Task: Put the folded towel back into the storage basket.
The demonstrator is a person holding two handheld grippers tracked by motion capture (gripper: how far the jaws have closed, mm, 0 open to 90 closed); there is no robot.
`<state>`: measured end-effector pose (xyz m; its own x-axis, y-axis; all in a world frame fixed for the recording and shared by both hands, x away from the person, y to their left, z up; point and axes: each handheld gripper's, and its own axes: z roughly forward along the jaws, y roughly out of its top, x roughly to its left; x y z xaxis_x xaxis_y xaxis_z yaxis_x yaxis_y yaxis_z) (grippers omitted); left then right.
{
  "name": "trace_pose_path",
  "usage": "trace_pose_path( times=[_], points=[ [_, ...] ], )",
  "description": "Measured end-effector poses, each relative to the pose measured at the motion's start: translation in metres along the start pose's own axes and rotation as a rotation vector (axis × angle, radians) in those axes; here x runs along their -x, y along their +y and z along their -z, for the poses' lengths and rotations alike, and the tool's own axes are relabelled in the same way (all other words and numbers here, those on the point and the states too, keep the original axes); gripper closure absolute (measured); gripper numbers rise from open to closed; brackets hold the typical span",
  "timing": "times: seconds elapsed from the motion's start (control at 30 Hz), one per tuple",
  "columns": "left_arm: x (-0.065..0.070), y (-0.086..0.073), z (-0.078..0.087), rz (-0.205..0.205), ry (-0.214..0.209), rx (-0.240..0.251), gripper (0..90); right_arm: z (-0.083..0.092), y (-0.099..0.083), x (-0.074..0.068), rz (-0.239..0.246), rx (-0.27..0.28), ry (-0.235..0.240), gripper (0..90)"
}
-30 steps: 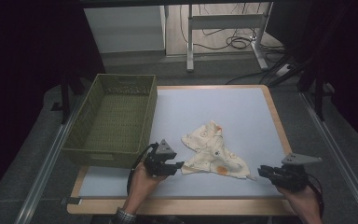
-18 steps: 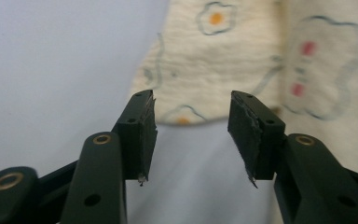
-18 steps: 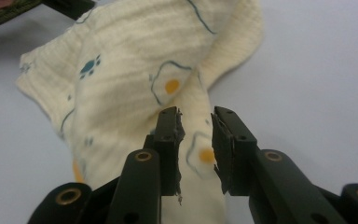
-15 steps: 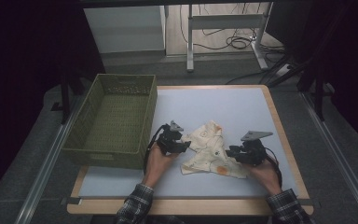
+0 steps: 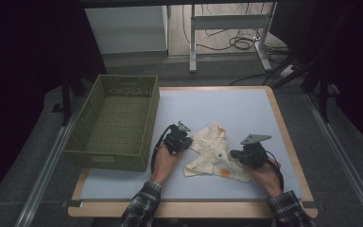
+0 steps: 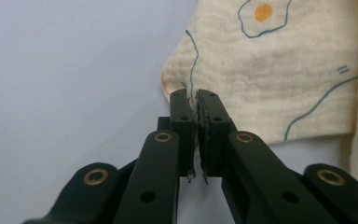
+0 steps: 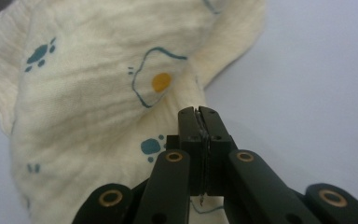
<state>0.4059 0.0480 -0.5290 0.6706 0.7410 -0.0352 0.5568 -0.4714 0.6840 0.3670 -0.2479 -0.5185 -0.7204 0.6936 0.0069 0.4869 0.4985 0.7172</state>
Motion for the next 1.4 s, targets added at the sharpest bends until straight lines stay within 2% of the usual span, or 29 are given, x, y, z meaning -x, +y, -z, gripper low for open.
trace_pose_path(
  times=[0.03,0.1,0.17,0.3,0.37,0.47,0.53,0.57,0.63,0.73,0.83,0.9,0.93,0.97,1.0,1.03,1.07,1.13,1.2,1.23,1.27,1.3,1.33,1.37,1.4],
  points=[
    [-0.002,0.004,0.002,-0.022,0.031,-0.004,86.8,0.010,-0.001,0.005,-0.007,0.017,-0.023,89.3],
    [-0.003,0.006,0.003,-0.022,0.041,0.000,86.6,0.022,-0.002,0.013,-0.016,0.028,-0.056,89.3],
    [-0.006,0.010,0.007,-0.031,0.070,0.011,86.5,0.028,-0.004,0.018,-0.024,0.030,-0.069,89.2],
    [-0.011,0.019,0.011,-0.051,0.159,0.026,85.9,0.051,-0.014,0.037,-0.068,0.032,-0.125,89.2],
    [-0.014,0.022,0.009,-0.051,0.165,0.016,84.3,0.060,-0.028,0.048,-0.116,0.014,-0.116,88.9],
    [-0.014,0.021,0.007,-0.045,0.179,0.020,75.6,0.061,-0.040,0.050,-0.127,-0.008,-0.088,86.4],
    [-0.013,0.020,0.007,-0.036,0.177,0.031,67.9,0.063,-0.042,0.049,-0.130,0.004,-0.084,83.6],
    [-0.013,0.019,0.009,-0.019,0.164,0.047,64.4,0.067,-0.038,0.050,-0.131,0.034,-0.096,78.0],
    [-0.010,0.019,0.012,-0.021,0.156,0.055,56.9,0.068,-0.029,0.052,-0.126,0.057,-0.103,75.0],
    [-0.003,0.017,0.013,-0.025,0.125,0.059,52.8,0.062,-0.012,0.050,-0.104,0.079,-0.094,72.4],
    [0.003,0.015,0.009,-0.040,0.086,0.055,50.4,0.046,0.005,0.045,-0.083,0.084,-0.068,70.8],
    [0.006,0.013,0.006,-0.051,0.080,0.046,49.7,0.032,0.014,0.041,-0.071,0.075,-0.063,69.9],
    [0.006,0.013,0.006,-0.051,0.080,0.046,49.2,0.032,0.014,0.041,-0.071,0.075,-0.063,69.9],
    [0.007,0.012,0.004,-0.056,0.079,0.041,48.9,0.019,0.022,0.039,-0.064,0.070,-0.068,69.5],
    [0.007,0.012,0.004,-0.056,0.079,0.041,48.6,0.019,0.022,0.039,-0.064,0.070,-0.068,69.5],
    [0.006,0.010,0.004,-0.050,0.080,0.040,48.2,0.006,0.028,0.039,-0.061,0.062,-0.081,69.6],
    [0.006,0.010,0.004,-0.050,0.080,0.040,48.1,0.006,0.028,0.039,-0.061,0.062,-0.081,69.6],
    [0.002,0.008,0.008,-0.037,0.084,0.051,47.1,-0.009,0.033,0.039,-0.097,0.056,-0.040,70.6],
    [0.000,0.008,0.012,-0.030,0.086,0.062,46.1,-0.016,0.033,0.032,-0.101,0.050,0.012,72.2],
    [-0.001,0.008,0.014,-0.028,0.087,0.065,45.9,-0.018,0.033,0.026,-0.088,0.041,0.031,72.6],
    [-0.001,0.008,0.014,-0.028,0.087,0.065,45.7,-0.018,0.033,0.026,-0.088,0.041,0.031,72.6],
    [-0.003,0.008,0.017,-0.023,0.095,0.072,45.0,-0.022,0.032,0.013,-0.059,0.031,0.059,73.5],
    [-0.003,0.008,0.017,-0.023,0.095,0.072,44.9,-0.022,0.032,0.013,-0.059,0.031,0.059,73.5],
    [-0.005,0.009,0.018,-0.013,0.092,0.079,44.7,-0.024,0.030,0.001,-0.036,0.025,0.080,73.5],
    [-0.005,0.009,0.019,-0.010,0.093,0.082,43.8,-0.025,0.030,-0.005,-0.025,0.025,0.088,73.5]
  ],
)
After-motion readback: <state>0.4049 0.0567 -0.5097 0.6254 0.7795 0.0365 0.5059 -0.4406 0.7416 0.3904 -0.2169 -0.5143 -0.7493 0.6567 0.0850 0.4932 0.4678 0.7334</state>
